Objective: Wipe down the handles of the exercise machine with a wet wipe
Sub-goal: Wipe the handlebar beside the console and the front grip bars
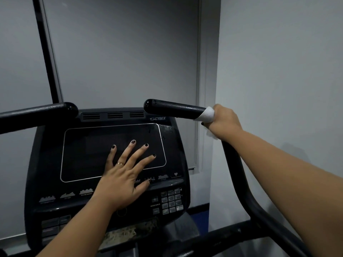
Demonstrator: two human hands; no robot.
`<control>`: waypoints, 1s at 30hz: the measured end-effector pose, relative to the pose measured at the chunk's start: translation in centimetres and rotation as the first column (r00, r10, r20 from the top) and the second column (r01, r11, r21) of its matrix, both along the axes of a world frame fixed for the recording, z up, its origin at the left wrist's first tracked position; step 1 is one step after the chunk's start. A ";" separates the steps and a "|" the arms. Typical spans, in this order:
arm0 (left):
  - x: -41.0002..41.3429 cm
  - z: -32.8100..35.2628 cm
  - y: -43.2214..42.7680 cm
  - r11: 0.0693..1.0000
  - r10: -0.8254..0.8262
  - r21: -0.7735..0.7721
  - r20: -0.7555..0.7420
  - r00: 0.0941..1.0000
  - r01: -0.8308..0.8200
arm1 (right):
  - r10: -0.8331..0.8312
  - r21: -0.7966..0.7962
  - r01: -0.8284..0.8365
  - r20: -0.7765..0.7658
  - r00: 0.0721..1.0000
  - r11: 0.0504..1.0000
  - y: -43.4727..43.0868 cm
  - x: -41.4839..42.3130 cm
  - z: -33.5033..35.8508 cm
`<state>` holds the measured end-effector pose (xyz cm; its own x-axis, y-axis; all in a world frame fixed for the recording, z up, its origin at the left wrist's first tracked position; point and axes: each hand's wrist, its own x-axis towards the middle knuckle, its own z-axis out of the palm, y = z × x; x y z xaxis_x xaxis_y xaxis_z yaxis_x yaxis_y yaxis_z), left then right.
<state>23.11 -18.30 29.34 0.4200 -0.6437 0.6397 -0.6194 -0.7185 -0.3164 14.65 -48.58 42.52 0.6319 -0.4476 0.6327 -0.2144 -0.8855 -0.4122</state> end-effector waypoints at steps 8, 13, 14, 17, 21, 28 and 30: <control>-0.1 0.0 0.0 1.000 0.008 -0.001 0.004 1.000 -0.008 | -0.033 0.487 -0.003 0.066 0.997 0.874 -1.4 -1.8 -4.4; 0.0 0.0 0.0 1.000 0.011 -0.005 0.027 1.000 -0.011 | -0.099 0.537 0.093 -0.016 0.995 0.839 -0.9 -3.6 -8.5; 0.0 0.0 0.0 1.000 0.014 -0.006 0.030 0.999 -0.014 | -0.105 0.540 0.107 -0.035 0.994 0.835 -0.8 -4.1 -9.4; 0.0 0.1 -0.1 1.000 0.010 -0.008 0.035 0.999 -0.010 | -0.107 0.557 0.151 -0.110 0.988 0.817 -0.8 -5.9 -12.4; 0.1 0.0 -0.1 1.000 0.001 -0.013 0.032 0.999 -0.001 | -0.102 0.509 0.235 -0.276 0.956 0.828 -0.4 -8.3 -14.8; -0.1 0.0 -0.2 1.000 -0.003 -0.018 0.035 0.999 0.004 | -0.376 0.056 0.472 -0.525 0.764 0.880 1.9 -11.8 -17.0; -0.2 -0.1 -0.2 1.000 -0.002 -0.015 0.034 0.999 0.002 | -0.356 0.044 0.424 -0.469 0.808 0.904 2.0 -12.4 -17.7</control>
